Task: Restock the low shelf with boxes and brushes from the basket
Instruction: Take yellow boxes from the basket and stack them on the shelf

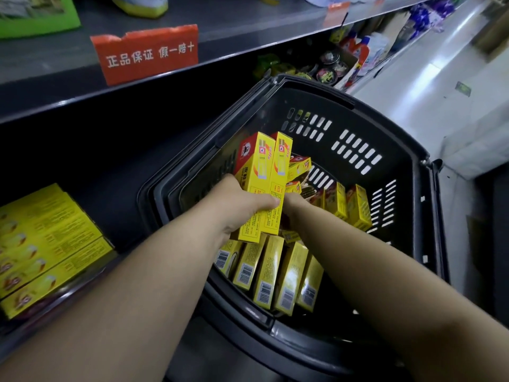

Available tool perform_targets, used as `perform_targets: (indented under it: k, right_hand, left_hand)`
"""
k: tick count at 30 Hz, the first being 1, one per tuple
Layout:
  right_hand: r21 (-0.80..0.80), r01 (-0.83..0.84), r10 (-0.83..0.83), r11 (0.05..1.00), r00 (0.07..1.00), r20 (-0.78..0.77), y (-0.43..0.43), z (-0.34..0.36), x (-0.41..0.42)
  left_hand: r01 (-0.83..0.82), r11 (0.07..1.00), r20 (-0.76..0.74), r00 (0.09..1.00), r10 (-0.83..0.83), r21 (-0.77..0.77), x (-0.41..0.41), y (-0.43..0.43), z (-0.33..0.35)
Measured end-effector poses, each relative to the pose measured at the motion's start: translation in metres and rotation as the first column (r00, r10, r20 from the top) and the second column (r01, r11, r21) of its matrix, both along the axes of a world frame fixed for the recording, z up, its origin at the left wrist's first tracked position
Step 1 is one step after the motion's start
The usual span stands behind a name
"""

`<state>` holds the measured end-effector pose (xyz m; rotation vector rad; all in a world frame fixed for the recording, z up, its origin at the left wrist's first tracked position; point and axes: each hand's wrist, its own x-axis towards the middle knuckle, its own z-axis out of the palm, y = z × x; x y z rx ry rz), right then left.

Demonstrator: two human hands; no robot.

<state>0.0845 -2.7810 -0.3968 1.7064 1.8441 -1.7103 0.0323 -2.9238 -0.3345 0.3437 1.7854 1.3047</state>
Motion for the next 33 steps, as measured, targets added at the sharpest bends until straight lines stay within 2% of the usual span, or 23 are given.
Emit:
perform_targets:
  k: [3,5,9,15,19,21,25,27,30,31,33]
  right_hand:
    - [-0.011,0.040,-0.041,0.999,0.995,-0.089,0.000,0.032,0.016]
    - [0.039,0.062,-0.054,0.997,0.980,-0.194,-0.004,0.058,0.032]
    - [0.051,-0.048,0.066,0.998,0.884,-0.462,-0.034,0.113,0.057]
    - [0.152,-0.308,0.343,0.939,0.815,-0.467,-0.101,0.154,0.058]
    - [0.194,-0.486,0.519,0.852,0.739,-0.430,-0.150,0.159,0.049]
    - [0.156,-0.545,0.554,0.824,0.714,-0.428,-0.171,0.156,0.039]
    - [0.008,-0.589,0.546,0.808,0.745,-0.383,-0.210,0.149,0.010]
    - [-0.003,-0.621,0.582,0.784,0.736,-0.345,-0.225,0.144,-0.009]
    - [0.157,-0.744,0.760,0.649,0.623,-0.185,-0.241,0.127,-0.042]
    - [0.251,-0.794,0.830,0.553,0.551,-0.087,-0.245,0.119,-0.054]
    - [0.414,-0.872,0.917,0.261,0.358,0.176,-0.250,0.100,-0.077]
  left_hand:
    - [-0.006,0.999,0.027,1.000,0.004,0.041,0.003,-0.004,0.004]
    - [-0.022,0.995,0.072,0.997,0.015,0.096,0.009,-0.008,0.010]
    - [-0.122,0.964,0.252,0.966,0.060,0.238,0.027,-0.026,0.029]
    - [-0.193,0.941,0.279,0.954,0.113,0.277,0.027,-0.096,0.062]
    - [-0.306,0.916,0.282,0.931,0.231,0.261,0.033,-0.155,0.067]
    - [-0.336,0.912,0.290,0.920,0.265,0.235,0.032,-0.185,0.066]
    - [-0.369,0.919,0.272,0.907,0.323,0.140,0.023,-0.244,0.058]
    - [-0.380,0.920,0.252,0.903,0.347,0.096,0.018,-0.273,0.056]
    - [-0.455,0.889,0.212,0.875,0.436,0.047,0.011,-0.311,0.051]
    - [-0.477,0.879,0.198,0.864,0.464,0.023,0.009,-0.322,0.049]
    - [-0.507,0.862,0.212,0.841,0.498,-0.011,0.008,-0.340,0.044]
